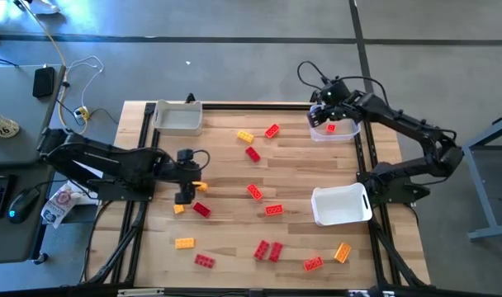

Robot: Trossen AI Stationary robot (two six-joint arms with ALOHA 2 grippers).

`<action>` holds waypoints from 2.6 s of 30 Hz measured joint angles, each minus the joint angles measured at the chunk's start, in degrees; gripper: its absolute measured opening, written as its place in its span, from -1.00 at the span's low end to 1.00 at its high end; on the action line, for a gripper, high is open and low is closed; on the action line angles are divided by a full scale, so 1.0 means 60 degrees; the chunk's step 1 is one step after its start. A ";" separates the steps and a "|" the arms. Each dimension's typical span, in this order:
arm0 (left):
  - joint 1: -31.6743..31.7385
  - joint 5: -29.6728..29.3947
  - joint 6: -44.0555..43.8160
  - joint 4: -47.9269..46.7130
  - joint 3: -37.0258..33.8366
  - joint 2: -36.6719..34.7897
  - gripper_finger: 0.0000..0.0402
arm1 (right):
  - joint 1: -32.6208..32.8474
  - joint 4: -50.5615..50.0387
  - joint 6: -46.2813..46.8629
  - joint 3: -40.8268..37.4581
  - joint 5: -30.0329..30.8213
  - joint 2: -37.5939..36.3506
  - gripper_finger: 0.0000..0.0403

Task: Sort & place blocks by color
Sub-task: Put the yellow block into the gray bin

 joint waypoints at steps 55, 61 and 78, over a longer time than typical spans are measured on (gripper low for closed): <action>0.1461 0.0331 0.1268 0.0628 -0.0015 0.2214 -0.66 | 0.3909 0.2915 -0.0814 0.0000 -0.0955 0.0000 -0.08; 0.2024 -0.0412 0.1722 0.0660 -0.0015 0.1078 -0.67 | 0.4343 0.3776 -0.1523 0.0000 -0.0952 0.0004 -0.08; 0.4003 -0.5093 0.1768 0.2508 -0.0006 -0.0669 -0.64 | 0.5325 0.5231 -0.2521 0.0000 -0.0021 0.0004 -0.06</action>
